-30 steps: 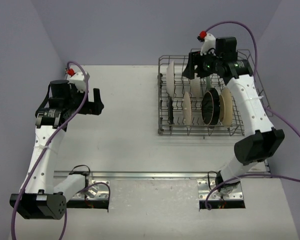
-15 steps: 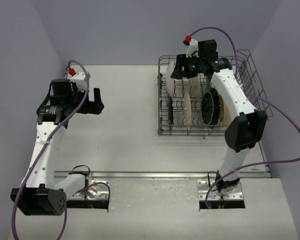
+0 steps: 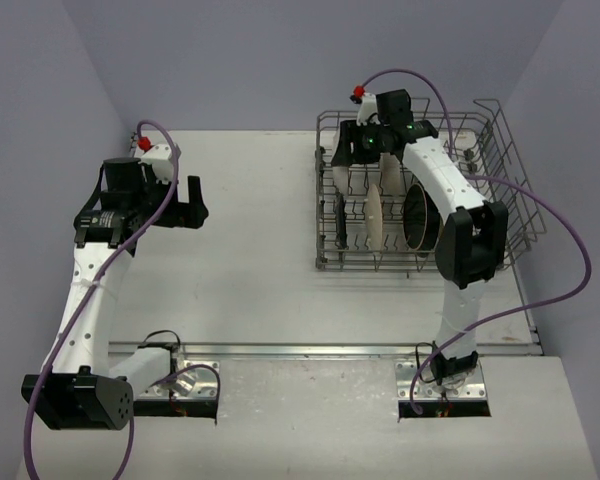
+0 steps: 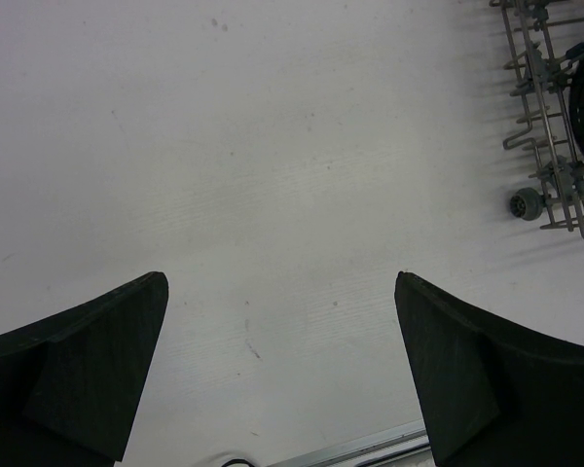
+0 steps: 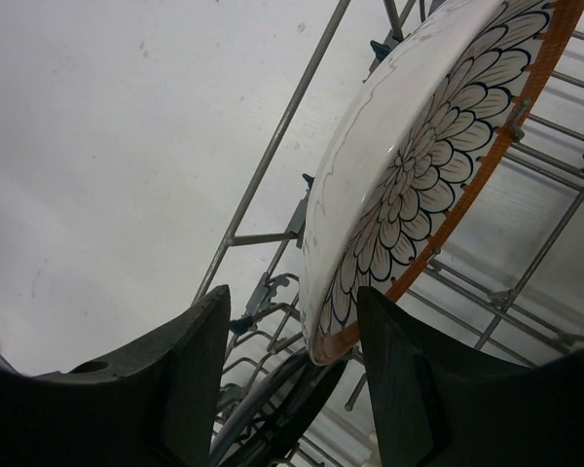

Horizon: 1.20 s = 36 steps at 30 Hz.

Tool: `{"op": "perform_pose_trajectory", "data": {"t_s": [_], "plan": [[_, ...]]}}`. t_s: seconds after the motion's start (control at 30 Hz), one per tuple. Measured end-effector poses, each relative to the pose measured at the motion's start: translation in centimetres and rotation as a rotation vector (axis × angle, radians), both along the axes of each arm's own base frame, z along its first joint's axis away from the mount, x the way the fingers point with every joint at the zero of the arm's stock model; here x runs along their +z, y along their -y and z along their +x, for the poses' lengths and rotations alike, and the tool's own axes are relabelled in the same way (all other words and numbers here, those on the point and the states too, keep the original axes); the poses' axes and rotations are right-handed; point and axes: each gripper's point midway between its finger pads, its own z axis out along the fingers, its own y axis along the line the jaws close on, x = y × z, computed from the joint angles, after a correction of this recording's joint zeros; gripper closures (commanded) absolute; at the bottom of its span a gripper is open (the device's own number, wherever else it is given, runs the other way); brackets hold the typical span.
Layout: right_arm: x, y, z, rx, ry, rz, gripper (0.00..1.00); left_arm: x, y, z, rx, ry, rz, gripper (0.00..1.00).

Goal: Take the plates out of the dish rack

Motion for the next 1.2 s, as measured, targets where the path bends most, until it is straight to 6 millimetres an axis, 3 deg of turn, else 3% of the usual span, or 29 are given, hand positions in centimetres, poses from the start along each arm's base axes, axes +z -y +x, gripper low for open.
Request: {"op": "perform_pose_trajectory", "data": {"t_s": [0.3, 0.4, 0.47, 0.63, 1.0, 1.2], "plan": [[-0.3, -1.0, 0.5, 0.034, 0.032, 0.052, 0.54, -0.1, 0.0, 0.0, 0.0, -0.003, 0.0, 0.0], [-0.7, -1.3, 0.7, 0.044, 0.028, 0.061, 0.65, -0.1, 0.0, 0.0, 0.0, -0.003, 0.0, 0.0], [-1.2, -1.3, 0.9, 0.048, 0.023, 0.065, 0.84, -0.1, 0.0, 0.0, 0.0, -0.003, 0.0, 0.0], [-1.9, -0.8, 1.2, 0.039, 0.006, 0.073, 1.0, -0.1, 0.0, 0.0, 0.0, -0.003, 0.0, 0.0], [-1.5, 0.4, 1.0, 0.014, -0.025, 0.1, 1.0, -0.1, 0.0, 0.0, -0.002, -0.003, -0.002, 0.0], [0.0, 1.6, 0.5, -0.009, -0.104, 0.225, 1.0, -0.1, 0.1, 0.0, -0.006, -0.006, -0.007, 0.0]]}}
